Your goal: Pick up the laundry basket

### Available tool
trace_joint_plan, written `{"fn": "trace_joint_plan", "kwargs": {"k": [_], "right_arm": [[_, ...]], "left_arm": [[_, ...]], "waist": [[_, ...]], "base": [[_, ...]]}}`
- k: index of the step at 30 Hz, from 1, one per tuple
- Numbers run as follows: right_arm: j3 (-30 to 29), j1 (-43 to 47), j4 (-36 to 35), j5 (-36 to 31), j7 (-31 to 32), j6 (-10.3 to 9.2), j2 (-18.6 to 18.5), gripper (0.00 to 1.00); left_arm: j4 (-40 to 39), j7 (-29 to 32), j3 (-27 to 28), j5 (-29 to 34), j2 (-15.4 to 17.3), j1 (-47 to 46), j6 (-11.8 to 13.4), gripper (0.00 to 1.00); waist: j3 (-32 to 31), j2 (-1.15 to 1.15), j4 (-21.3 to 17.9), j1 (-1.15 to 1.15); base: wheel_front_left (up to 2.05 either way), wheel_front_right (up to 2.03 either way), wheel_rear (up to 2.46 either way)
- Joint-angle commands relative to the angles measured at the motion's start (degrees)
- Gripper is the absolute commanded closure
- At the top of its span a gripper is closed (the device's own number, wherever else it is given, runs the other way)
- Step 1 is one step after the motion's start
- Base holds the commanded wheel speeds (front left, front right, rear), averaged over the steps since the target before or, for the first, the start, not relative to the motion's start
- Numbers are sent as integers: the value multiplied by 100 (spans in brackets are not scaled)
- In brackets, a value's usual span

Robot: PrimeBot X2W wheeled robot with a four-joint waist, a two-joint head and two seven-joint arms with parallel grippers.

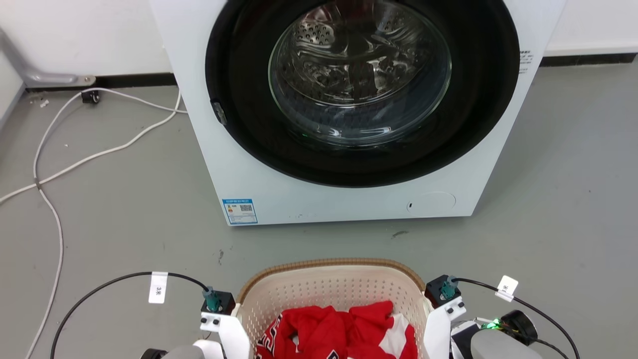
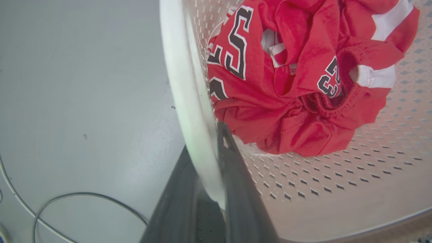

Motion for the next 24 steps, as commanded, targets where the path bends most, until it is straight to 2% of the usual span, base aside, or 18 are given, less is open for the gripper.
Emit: {"fn": "trace_joint_plan", "kwargs": {"k": [1,24], "right_arm": [[82,65,-90,46,24,30,48,100],[994,-19,-68,958,116,30,-105,100]], "left_arm": [[-102,16,-46,-38,-79,41,-71,100],[-25,9,-498,-512,-25,-35,-65,100]], "waist": [[-42,0,1,1],[-188,0,-24,1]], "base": [[0,0,0],[0,0,0]]}}
